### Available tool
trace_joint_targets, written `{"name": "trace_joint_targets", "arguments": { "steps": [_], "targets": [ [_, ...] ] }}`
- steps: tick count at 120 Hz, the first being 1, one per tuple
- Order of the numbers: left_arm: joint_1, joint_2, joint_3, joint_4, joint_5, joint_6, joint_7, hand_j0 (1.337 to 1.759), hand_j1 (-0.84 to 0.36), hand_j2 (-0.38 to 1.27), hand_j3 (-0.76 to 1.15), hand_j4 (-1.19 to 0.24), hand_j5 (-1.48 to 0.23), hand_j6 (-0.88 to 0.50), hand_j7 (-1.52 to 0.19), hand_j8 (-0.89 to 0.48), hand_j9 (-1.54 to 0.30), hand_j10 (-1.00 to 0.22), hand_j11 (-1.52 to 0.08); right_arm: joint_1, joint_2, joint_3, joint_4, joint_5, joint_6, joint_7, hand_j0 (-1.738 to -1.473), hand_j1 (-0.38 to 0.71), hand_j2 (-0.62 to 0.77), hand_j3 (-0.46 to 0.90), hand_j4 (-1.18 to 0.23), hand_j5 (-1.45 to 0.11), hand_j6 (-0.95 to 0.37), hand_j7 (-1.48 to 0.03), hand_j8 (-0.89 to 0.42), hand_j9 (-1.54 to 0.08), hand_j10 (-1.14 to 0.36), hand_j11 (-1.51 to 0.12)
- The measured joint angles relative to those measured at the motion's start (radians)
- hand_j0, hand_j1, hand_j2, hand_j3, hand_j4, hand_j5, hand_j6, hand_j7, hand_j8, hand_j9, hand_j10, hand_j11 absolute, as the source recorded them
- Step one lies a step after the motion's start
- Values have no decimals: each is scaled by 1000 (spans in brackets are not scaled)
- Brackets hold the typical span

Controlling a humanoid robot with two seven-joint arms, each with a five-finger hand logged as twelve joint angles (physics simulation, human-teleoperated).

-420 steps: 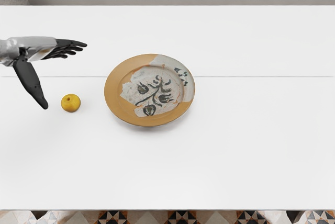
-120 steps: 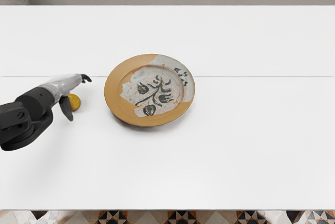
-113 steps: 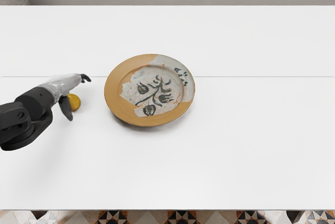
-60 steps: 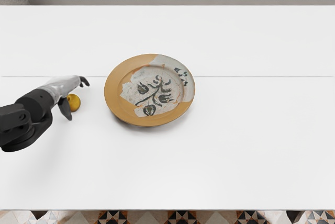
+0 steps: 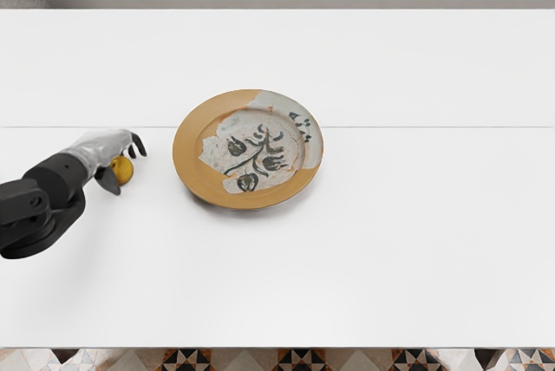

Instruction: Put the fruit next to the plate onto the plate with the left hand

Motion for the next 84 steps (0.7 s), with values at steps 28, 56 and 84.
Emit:
{"name": "trace_joint_targets", "arguments": {
  "steps": [28, 56, 84],
  "targets": [
    [15, 17, 4, -1, 2, 1, 0, 1628, -324, -38, 494, -578, -723, -427, -741, -440, -743, -566, -743, 0, 0, 0, 0, 0, 0, 0, -1658, -349, 0, 0, 0, 0, -1, 0, -1, 0, 0, 0],
    [14, 18, 5, -6, -2, -3, 0, 1649, -371, 22, 472, -688, -906, -299, -922, -311, -918, -584, -922, 0, 0, 0, 0, 0, 0, 0, -1658, -349, 0, 0, 0, 0, -1, 0, -1, 0, 0, 0],
    [-7, 24, -2, -20, -5, -9, -1, 1648, -366, 239, 159, -729, -957, -352, -977, -379, -993, -619, -994, 0, 0, 0, 0, 0, 0, 0, -1658, -349, 0, 0, -1, 0, -1, 0, -1, 0, 0, 0]
  ]
}}
